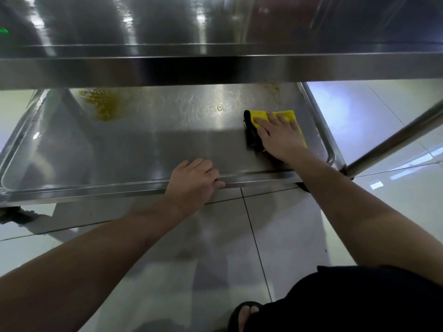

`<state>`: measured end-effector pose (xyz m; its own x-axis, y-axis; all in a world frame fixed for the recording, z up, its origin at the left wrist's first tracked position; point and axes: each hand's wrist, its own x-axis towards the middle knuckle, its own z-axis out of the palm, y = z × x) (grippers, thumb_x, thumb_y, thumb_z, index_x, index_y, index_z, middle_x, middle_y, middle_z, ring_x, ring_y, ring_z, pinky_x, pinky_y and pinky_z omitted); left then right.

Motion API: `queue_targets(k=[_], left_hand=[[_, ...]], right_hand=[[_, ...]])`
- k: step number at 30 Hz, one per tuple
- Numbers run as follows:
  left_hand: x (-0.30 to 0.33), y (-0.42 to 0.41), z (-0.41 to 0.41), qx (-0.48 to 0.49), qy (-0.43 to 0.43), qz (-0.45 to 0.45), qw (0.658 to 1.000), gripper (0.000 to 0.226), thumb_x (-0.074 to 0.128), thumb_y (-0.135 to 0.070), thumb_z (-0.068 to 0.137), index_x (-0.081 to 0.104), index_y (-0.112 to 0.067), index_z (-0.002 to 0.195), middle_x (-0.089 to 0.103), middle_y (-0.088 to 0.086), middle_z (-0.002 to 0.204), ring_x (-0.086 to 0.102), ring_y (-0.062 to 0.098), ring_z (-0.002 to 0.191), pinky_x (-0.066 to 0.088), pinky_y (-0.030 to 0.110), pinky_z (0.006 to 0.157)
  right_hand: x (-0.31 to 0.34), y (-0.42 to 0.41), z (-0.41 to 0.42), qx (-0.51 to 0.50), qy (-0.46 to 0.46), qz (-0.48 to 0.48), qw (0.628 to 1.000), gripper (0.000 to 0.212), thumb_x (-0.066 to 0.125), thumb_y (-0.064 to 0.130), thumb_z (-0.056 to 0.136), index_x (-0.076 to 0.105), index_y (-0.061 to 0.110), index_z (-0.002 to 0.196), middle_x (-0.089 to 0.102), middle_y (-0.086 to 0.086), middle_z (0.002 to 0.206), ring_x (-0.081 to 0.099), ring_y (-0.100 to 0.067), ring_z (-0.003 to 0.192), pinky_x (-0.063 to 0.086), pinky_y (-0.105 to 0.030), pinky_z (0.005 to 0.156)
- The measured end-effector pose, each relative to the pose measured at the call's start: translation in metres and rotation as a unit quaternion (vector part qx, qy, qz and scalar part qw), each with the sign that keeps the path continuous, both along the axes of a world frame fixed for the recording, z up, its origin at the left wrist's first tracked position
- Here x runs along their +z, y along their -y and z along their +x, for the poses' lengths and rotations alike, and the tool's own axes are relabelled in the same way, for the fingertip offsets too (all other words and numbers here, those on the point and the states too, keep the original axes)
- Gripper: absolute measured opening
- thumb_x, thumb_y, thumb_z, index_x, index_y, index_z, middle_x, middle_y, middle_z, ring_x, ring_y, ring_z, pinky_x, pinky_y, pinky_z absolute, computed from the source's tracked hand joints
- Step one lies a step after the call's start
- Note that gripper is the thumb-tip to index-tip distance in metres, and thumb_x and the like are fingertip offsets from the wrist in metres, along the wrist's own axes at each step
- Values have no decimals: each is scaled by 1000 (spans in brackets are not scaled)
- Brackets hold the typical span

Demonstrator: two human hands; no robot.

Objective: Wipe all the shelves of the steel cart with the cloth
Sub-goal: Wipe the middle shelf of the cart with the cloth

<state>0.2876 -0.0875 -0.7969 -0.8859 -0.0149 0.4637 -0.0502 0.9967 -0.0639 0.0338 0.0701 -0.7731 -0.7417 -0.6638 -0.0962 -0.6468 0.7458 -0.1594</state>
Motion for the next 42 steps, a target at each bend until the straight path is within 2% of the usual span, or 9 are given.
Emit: queue_targets(k=[6,12,17,21,25,31,37,42], left_hand=[[2,3,1,-7,7,-8,1000,33,64,-51,89,66,-22,75,54,-3,77,57,22,75,42,36,61],[0,4,2,-4,12,-11,1000,32,70,-51,88,65,-21,77,54,-2,79,57,23,76,39,36,64],[0,2,1,-2,9,-10,1000,34,64,-53,90,66,-21,77,54,-2,78,58,23,75,40,36,64],[0,1,1,3,9,-7,1000,33,66,-52,89,67,-21,77,55,-2,78,58,23,75,44,38,66],[-2,0,1,4,5,-12,1000,33,68,-50,89,67,-20,77,55,-2,78,58,23,75,44,40,66],[0,-1,1,6,-3,11,1000,31,71,-50,85,67,-22,74,56,-3,76,60,22,75,46,40,66],[-1,1,2,20,8,25,999,34,65,-57,85,68,-25,76,57,-4,75,61,23,75,46,42,68],[1,2,3,33,22,25,999,37,61,-61,86,66,-26,76,57,-5,76,61,21,78,44,41,69]], right_hand=[[-4,-14,33,29,-4,-20,999,54,17,52,107,27,48,160,17,7,173,12,-21,160,6,-51,129],[-7,-59,25,21,3,-35,999,66,5,62,97,27,52,158,19,14,172,12,-13,159,6,-46,129],[0,-90,7,-5,13,10,1000,51,15,53,109,19,55,160,8,18,173,3,-8,160,-1,-42,130],[-2,-89,6,9,9,24,1000,53,14,58,108,15,55,160,5,16,174,1,-12,160,-1,-45,130],[-3,-82,16,11,-3,21,1000,65,11,73,100,17,53,161,9,10,175,2,-18,161,0,-48,129],[-3,-43,53,44,-14,16,999,75,12,82,93,19,50,161,11,4,175,4,-23,161,2,-52,129],[-8,-6,81,62,-12,19,998,71,13,79,97,15,49,162,6,0,175,1,-28,161,-2,-57,128],[-8,-17,78,77,-10,-10,997,80,2,82,89,23,50,159,11,5,174,5,-22,161,0,-54,128]])
